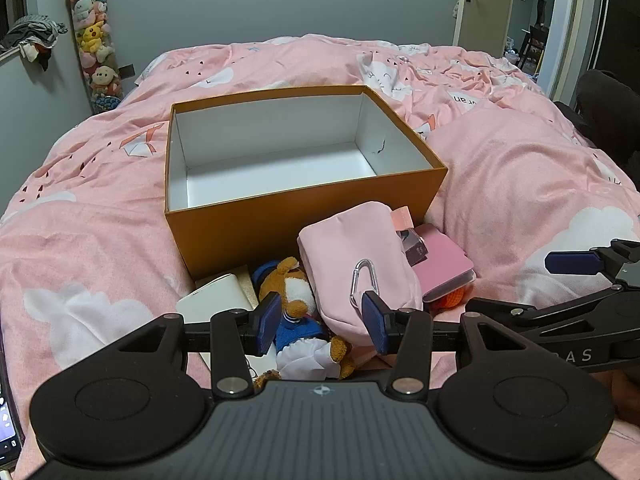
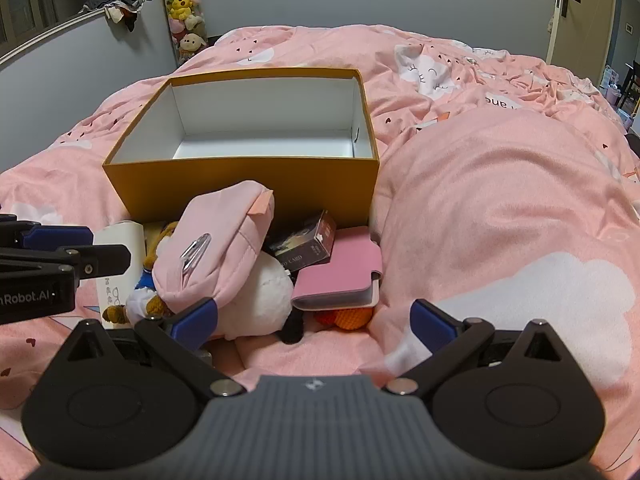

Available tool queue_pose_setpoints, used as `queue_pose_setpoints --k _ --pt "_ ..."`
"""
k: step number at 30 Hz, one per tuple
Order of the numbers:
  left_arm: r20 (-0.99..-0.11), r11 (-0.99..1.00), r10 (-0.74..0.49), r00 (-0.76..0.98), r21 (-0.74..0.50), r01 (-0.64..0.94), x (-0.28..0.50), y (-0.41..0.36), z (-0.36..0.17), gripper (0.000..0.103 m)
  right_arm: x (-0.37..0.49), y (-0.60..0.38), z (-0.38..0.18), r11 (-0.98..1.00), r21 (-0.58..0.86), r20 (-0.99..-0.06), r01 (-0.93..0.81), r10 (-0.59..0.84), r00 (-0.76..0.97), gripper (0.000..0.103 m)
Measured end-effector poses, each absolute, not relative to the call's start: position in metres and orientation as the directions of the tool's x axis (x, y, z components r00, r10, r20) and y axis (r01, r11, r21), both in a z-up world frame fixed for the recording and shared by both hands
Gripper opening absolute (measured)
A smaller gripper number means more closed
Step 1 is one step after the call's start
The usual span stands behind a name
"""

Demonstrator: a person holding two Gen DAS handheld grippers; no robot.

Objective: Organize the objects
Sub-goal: 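Move the left tool toward the white glasses box in the pile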

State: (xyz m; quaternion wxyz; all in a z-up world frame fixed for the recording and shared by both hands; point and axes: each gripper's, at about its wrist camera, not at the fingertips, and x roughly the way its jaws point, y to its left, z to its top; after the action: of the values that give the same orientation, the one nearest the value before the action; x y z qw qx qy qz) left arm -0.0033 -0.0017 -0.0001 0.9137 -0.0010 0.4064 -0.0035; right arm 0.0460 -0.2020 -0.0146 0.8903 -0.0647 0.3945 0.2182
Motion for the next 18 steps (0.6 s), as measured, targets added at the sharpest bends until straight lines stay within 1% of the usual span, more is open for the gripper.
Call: queue_pose_setpoints --k 13,17,18 --pt "-0.747 1.000 -0.016 0.664 0.003 0.028 -0.0028 -0.0084 -0.0013 0.055 0.0461 -0.2015 -0.0167 0.892 0.059 -0.737 -0.449 0.342 0.583 0.102" --pt "-0.755 0.999 -0.040 0.655 -0.012 0.048 -0.0019 -0.0075 -0.0026 0.055 0.0462 -0.1951 -0.0156 0.872 0.058 -0.742 -0.487 0.364 0.563 0.102" --pt "-0.756 0.999 -0.044 0.653 -0.017 0.047 -0.0015 -0.0059 -0.0027 0.053 0.0470 -0.1934 -0.0146 0.862 0.060 -0.741 -0.504 0.377 0.555 0.101"
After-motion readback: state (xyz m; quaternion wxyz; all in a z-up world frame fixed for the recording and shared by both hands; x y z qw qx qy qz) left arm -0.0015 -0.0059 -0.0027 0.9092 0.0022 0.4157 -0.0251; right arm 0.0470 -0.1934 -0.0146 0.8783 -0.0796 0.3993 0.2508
